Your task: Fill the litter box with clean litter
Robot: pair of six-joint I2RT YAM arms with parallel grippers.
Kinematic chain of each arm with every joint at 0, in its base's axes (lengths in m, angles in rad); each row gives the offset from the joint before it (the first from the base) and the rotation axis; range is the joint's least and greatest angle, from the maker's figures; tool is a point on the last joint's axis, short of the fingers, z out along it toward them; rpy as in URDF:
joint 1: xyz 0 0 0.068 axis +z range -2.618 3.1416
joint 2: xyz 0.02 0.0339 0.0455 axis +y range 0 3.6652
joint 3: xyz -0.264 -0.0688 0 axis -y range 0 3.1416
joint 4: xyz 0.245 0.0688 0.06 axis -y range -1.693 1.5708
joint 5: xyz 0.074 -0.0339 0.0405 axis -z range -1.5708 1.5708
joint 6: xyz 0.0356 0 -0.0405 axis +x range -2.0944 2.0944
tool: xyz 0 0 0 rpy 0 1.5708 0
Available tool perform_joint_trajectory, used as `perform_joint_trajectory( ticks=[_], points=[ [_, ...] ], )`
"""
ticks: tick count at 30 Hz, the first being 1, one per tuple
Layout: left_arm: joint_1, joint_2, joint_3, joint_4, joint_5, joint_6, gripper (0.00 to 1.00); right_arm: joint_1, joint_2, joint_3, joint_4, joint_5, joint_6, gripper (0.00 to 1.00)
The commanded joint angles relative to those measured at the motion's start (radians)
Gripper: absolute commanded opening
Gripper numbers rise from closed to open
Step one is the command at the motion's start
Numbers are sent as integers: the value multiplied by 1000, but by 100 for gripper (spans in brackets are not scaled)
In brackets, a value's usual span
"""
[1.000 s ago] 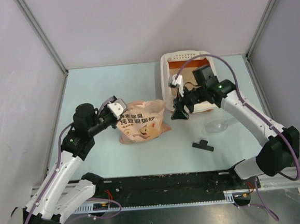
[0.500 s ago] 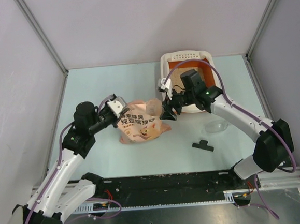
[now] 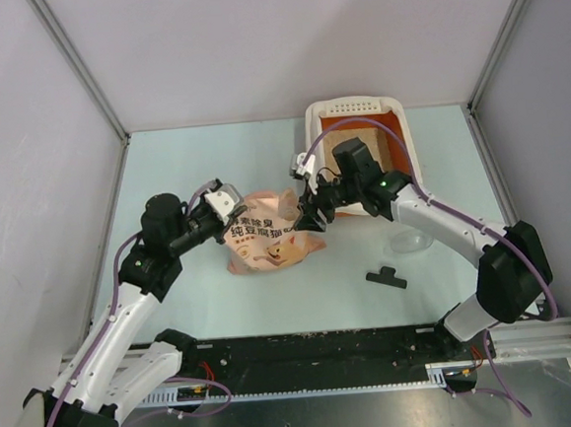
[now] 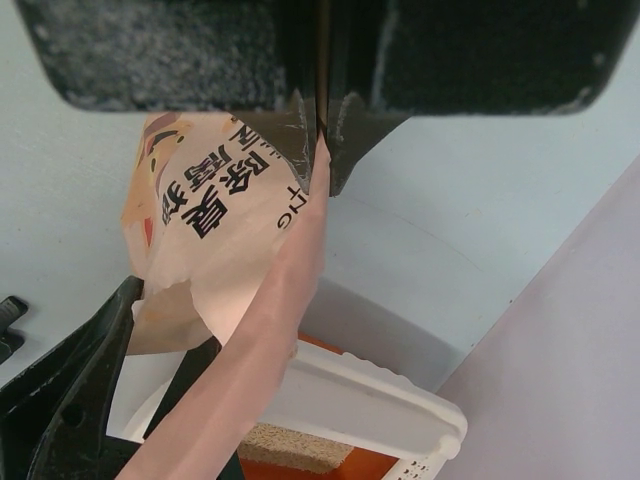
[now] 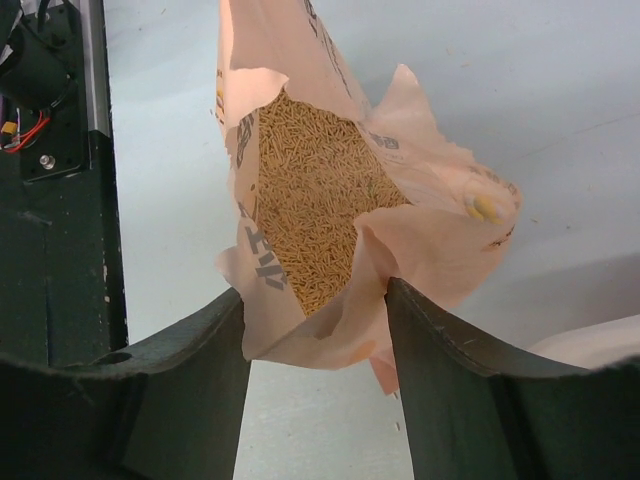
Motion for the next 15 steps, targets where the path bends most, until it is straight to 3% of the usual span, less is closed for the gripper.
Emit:
perform_joint_trajectory(
  ticks=[1, 8, 12, 13, 15],
  points=[
    [-11, -3, 56, 89, 34, -24, 0, 13, 9, -11, 72, 16, 11, 57],
    [-9, 5, 60, 90, 34, -27, 0, 14, 6, -38, 152, 60, 57, 42],
    [-6, 6, 59, 90, 17, -31, 2, 17, 7, -47, 202, 76, 85, 18],
    [-5, 3, 66, 87, 5, -35, 9, 17, 7, -47, 206, 77, 86, 15],
    [17, 2, 96, 87, -11, -50, 12, 17, 4, -49, 210, 85, 86, 8]
  ],
)
